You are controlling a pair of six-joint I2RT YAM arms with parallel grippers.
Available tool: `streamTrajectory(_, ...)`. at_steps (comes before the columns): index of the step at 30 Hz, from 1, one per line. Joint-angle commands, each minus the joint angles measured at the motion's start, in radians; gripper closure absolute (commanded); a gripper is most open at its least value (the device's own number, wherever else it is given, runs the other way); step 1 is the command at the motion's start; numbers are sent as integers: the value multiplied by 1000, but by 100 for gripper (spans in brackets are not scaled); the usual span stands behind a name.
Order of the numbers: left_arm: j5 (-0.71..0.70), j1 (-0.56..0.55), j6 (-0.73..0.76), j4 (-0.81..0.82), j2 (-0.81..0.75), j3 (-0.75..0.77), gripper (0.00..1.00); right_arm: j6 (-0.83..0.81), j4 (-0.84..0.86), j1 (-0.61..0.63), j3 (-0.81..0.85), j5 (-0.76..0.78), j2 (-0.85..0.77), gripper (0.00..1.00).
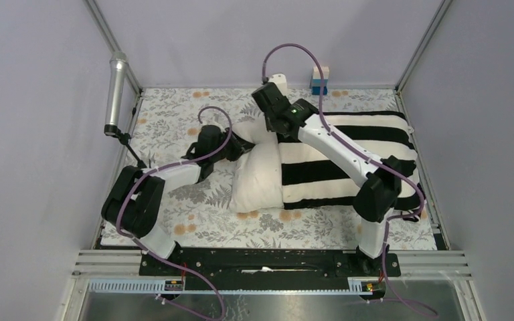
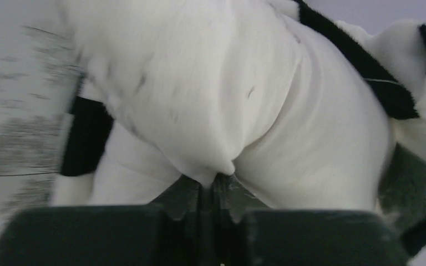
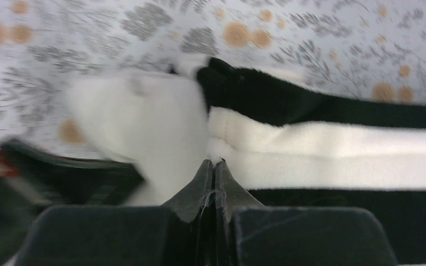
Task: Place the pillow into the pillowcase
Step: Stuff the pillow into the pillowcase.
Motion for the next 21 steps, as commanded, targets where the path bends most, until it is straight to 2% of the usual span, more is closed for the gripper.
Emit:
streamTrajectory(1,24,-187,-48,110,12,130,100,33,-25,204,323,-77,79,100)
streamTrajectory(4,19,-181,-130,174,-7,82,100,62,-61,227,455,-149,125,100)
streamTrajectory(9,-78,-180,-142,140,-85,38,100,80,-46,207,464,-229,160,100)
streamTrajectory(12,-134,-160,-183,203,-143,-42,100,65,-34,190,447,-280,158,100)
streamTrajectory(16,-136,-124,-117,92,-154,11,100,29,-109,148,497,-340,178,100)
streamTrajectory(17,-117,-116,-105,66,-141,34,100,18,-132,147,502,-309,178,95)
streamTrajectory(20,-102,-107,-84,35,-120,61,100,1,-163,153,451,-201,126,47)
streamTrajectory(21,-105,-105,-79,23,-120,63,100,-3,-165,162,418,-148,101,34)
